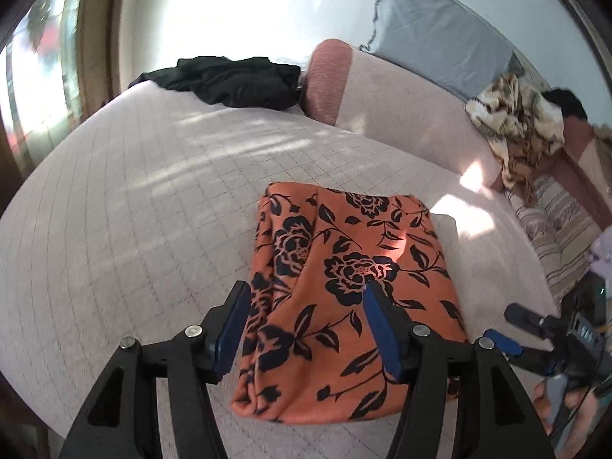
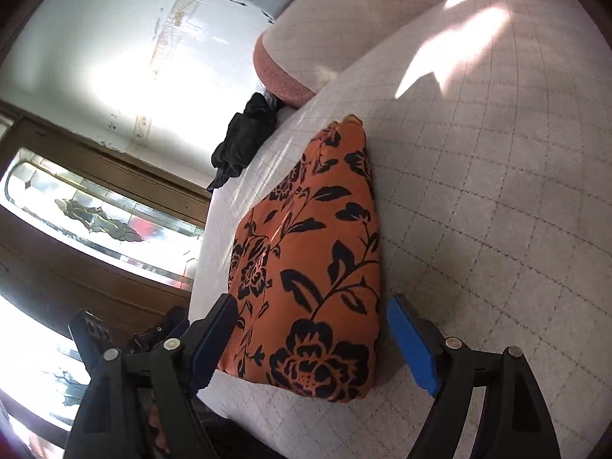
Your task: Fold small clothes
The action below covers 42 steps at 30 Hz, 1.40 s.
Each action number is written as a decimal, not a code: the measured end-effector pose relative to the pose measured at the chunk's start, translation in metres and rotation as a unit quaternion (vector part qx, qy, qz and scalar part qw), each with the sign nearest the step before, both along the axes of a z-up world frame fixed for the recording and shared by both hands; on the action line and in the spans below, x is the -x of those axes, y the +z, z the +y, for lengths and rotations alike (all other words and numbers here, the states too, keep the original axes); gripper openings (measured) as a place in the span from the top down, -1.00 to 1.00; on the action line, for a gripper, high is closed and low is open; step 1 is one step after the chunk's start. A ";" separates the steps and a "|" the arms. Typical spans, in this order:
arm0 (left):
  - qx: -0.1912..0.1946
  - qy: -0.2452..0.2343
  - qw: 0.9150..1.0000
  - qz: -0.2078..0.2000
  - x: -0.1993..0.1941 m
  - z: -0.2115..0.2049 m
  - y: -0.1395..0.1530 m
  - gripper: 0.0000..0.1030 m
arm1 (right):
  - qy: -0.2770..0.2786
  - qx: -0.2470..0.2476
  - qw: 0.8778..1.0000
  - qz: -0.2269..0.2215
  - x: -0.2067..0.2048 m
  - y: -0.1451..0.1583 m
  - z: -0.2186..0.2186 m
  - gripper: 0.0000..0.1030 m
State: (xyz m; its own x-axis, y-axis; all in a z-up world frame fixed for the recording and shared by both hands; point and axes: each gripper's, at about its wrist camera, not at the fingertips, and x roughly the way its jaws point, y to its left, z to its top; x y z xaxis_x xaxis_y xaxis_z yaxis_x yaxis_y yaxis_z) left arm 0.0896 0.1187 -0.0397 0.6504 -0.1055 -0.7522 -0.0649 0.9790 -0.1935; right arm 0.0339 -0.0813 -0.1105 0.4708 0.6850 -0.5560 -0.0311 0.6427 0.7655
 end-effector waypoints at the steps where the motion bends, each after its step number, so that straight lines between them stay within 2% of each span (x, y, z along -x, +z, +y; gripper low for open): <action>1: -0.034 -0.001 0.999 0.011 -0.011 -0.009 -0.012 -0.21 | 0.009 -0.016 1.000 0.012 -0.011 -0.006 0.000 -0.62; 3: -0.088 0.019 0.994 0.058 -0.028 -0.016 -0.043 -0.21 | 0.042 -0.052 0.996 0.051 -0.033 -0.024 0.007 -0.63; 4: -0.087 0.021 0.993 0.076 -0.030 -0.013 -0.057 -0.23 | 0.042 -0.058 0.995 0.070 -0.042 -0.033 0.010 -0.63; 6: -0.065 0.035 0.996 0.059 -0.023 -0.005 -0.067 -0.32 | 0.062 -0.070 0.991 0.100 -0.056 -0.051 0.023 -0.59; 7: -0.069 0.037 0.995 0.057 -0.021 -0.004 -0.068 -0.32 | 0.077 -0.067 0.989 0.112 -0.059 -0.058 0.031 -0.49; 8: -0.076 0.034 0.995 0.055 -0.021 -0.004 -0.068 -0.32 | 0.091 -0.037 0.989 0.106 -0.060 -0.058 0.040 -0.03; 9: -0.077 0.029 0.995 0.054 -0.021 -0.004 -0.068 -0.32 | 0.094 0.000 0.992 0.082 -0.057 -0.051 0.046 0.13; 11: -0.067 0.026 0.996 0.053 -0.021 0.000 -0.070 -0.35 | 0.096 0.076 0.992 0.030 -0.043 -0.026 0.060 0.23; 12: -0.061 0.028 0.996 0.051 -0.020 0.004 -0.071 -0.38 | 0.101 0.120 0.988 -0.002 -0.035 -0.015 0.069 0.24; 13: -0.056 0.030 0.997 0.051 -0.019 0.006 -0.072 -0.40 | 0.107 0.161 0.981 -0.019 -0.030 -0.014 0.078 0.24; 14: -0.053 0.029 0.997 0.051 -0.023 0.005 -0.075 -0.42 | 0.112 0.178 0.978 -0.002 -0.032 -0.026 0.083 0.22; 15: -0.052 0.028 0.997 0.050 -0.024 0.006 -0.074 -0.42 | 0.097 0.146 0.984 0.029 -0.037 -0.042 0.074 0.11; 16: -0.053 0.027 0.997 0.049 -0.024 0.006 -0.073 -0.42 | 0.074 0.086 0.992 0.054 -0.041 -0.049 0.060 0.08; 17: -0.053 0.025 0.997 0.049 -0.023 0.005 -0.074 -0.42 | 0.065 0.047 0.994 0.069 -0.043 -0.049 0.051 -0.07; 19: -0.047 0.026 0.997 0.048 -0.023 0.007 -0.075 -0.42 | 0.054 0.034 0.997 0.051 -0.040 -0.034 0.041 -0.21; 20: -0.044 0.028 0.997 0.049 -0.022 0.007 -0.075 -0.43 | 0.049 0.025 0.998 0.044 -0.041 -0.029 0.037 -0.38; 21: -0.042 0.030 0.997 0.050 -0.022 0.007 -0.075 -0.43 | 0.040 0.007 0.998 0.042 -0.045 -0.028 0.033 -0.46; 23: -0.039 0.029 0.998 0.051 -0.022 0.007 -0.075 -0.43 | 0.020 -0.021 0.998 0.058 -0.061 -0.036 0.029 -0.47; 25: -0.033 0.029 0.998 0.052 -0.022 0.008 -0.075 -0.44 | 0.022 -0.041 0.994 0.098 -0.083 -0.056 0.036 -0.41; 26: -0.028 0.029 0.998 0.053 -0.023 0.010 -0.076 -0.45 | 0.027 -0.033 0.993 0.106 -0.088 -0.060 0.041 0.04; 27: -0.025 0.031 0.998 0.053 -0.023 0.011 -0.076 -0.46 | 0.023 -0.007 0.995 0.092 -0.088 -0.053 0.046 0.23; 29: -0.021 0.034 0.998 0.053 -0.023 0.013 -0.077 -0.48 | 0.035 0.070 0.997 0.009 -0.073 -0.016 0.064 0.29; 30: -0.019 0.036 0.998 0.055 -0.024 0.013 -0.078 -0.49 | 0.033 0.101 0.994 -0.010 -0.068 -0.009 0.069 0.29; 32: -0.019 0.034 0.998 0.056 -0.026 0.011 -0.079 -0.50 | 0.033 0.147 0.988 0.025 -0.073 -0.028 0.073 0.27; 33: -0.023 0.033 0.998 0.053 -0.025 0.011 -0.078 -0.50 | 0.024 0.137 0.990 0.033 -0.074 -0.036 0.067 0.15; 34: -0.024 0.032 0.998 0.050 -0.024 0.011 -0.078 -0.51 | 0.012 0.107 0.994 0.035 -0.071 -0.035 0.059 0.08; 36: -0.012 0.036 0.998 0.050 -0.022 0.013 -0.077 -0.50 | -0.002 0.064 0.997 0.037 -0.059 -0.028 0.049 -0.30; 39: 0.016 0.043 0.998 0.050 -0.018 0.019 -0.071 -0.47 | -0.006 0.055 0.998 0.023 -0.034 -0.012 0.040 -0.39; 42: 0.021 0.034 0.999 0.018 0.001 0.022 -0.050 -0.47 | 0.007 0.035 0.998 0.058 -0.011 -0.023 0.043 -0.43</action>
